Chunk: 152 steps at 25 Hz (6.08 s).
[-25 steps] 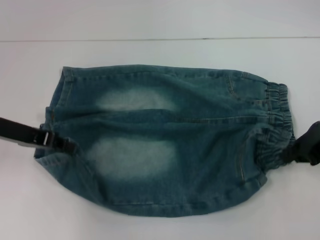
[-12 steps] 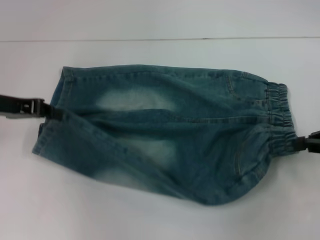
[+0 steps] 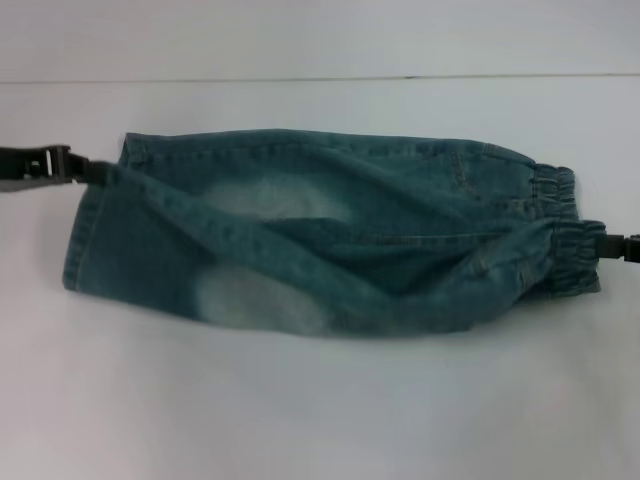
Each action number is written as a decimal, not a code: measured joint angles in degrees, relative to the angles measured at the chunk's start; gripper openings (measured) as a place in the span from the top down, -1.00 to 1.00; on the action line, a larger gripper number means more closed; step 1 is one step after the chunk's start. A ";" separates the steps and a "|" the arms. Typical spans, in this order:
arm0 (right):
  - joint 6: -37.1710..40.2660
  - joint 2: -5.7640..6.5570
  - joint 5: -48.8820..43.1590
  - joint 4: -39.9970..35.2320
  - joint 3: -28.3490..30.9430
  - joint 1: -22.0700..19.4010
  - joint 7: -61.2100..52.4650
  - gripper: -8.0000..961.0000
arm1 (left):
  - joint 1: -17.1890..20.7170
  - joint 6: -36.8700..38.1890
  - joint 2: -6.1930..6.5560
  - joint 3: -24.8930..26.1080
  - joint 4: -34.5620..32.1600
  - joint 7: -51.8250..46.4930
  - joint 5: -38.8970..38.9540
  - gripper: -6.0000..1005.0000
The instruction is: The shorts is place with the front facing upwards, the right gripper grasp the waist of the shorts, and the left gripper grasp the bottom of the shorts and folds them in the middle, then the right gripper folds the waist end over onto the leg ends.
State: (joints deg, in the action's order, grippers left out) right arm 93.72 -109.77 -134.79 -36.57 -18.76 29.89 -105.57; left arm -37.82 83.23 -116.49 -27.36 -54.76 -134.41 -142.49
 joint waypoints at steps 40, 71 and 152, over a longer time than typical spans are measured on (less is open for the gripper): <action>-27.08 -3.08 6.67 3.98 0.32 5.17 5.66 0.96 | -1.91 -32.17 -2.82 -9.60 6.73 8.46 5.69 0.93; -35.98 -4.30 8.54 8.59 -0.62 6.51 10.52 0.26 | -0.01 -34.61 -3.15 -9.72 8.70 10.59 6.22 0.25; -26.15 -3.47 -13.44 -1.59 -22.16 12.40 -16.23 -0.93 | 4.04 5.37 -5.65 -14.91 7.68 37.29 21.38 -0.86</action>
State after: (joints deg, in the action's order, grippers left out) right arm 67.57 -113.24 -148.24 -38.16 -40.92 42.29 -121.81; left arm -33.78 88.59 -122.13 -42.27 -47.08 -97.12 -121.11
